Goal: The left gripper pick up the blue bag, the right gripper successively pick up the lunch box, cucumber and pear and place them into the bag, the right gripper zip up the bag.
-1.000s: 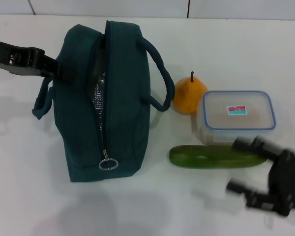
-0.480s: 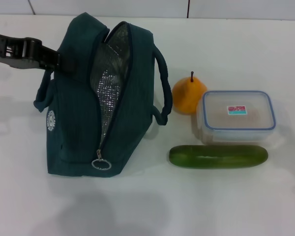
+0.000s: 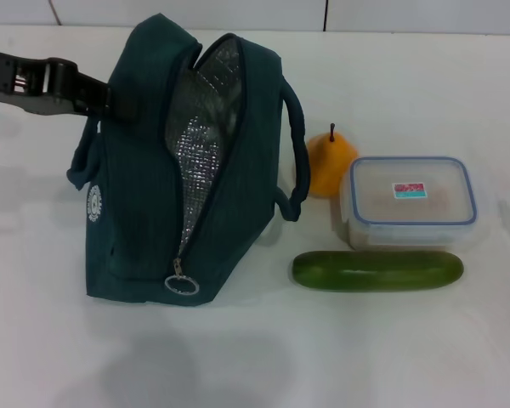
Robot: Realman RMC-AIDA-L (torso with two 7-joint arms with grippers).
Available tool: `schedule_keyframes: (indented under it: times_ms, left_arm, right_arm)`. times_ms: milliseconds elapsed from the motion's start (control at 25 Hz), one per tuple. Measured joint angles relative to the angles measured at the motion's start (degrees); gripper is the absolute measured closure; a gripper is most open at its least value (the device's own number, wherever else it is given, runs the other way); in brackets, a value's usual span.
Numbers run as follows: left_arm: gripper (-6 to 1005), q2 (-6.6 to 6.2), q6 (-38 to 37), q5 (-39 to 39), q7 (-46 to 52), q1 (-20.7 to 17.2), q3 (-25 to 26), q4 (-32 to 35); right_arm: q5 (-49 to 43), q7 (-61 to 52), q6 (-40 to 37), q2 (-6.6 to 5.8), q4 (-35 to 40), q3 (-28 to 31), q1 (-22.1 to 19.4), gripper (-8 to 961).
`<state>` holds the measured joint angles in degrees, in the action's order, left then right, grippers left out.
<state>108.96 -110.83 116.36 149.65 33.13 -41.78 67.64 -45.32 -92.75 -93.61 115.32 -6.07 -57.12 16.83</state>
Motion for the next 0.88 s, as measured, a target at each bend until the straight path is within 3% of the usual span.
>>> schedule_keyframes:
  times_ms: [400,880]
  left_arm:
    - [958,0.22,0.0,0.2,-0.1,0.0,-0.1,0.0]
    - [958,0.41,0.0,0.3,-0.3,0.5,-0.2,0.1]
  right_arm:
    - [-7.1,-7.6,7.1,0.36,0.2,-0.2,2.5,125]
    - [-8.5,-8.5,10.2,0.69,0.3,-0.1,5.0,126]
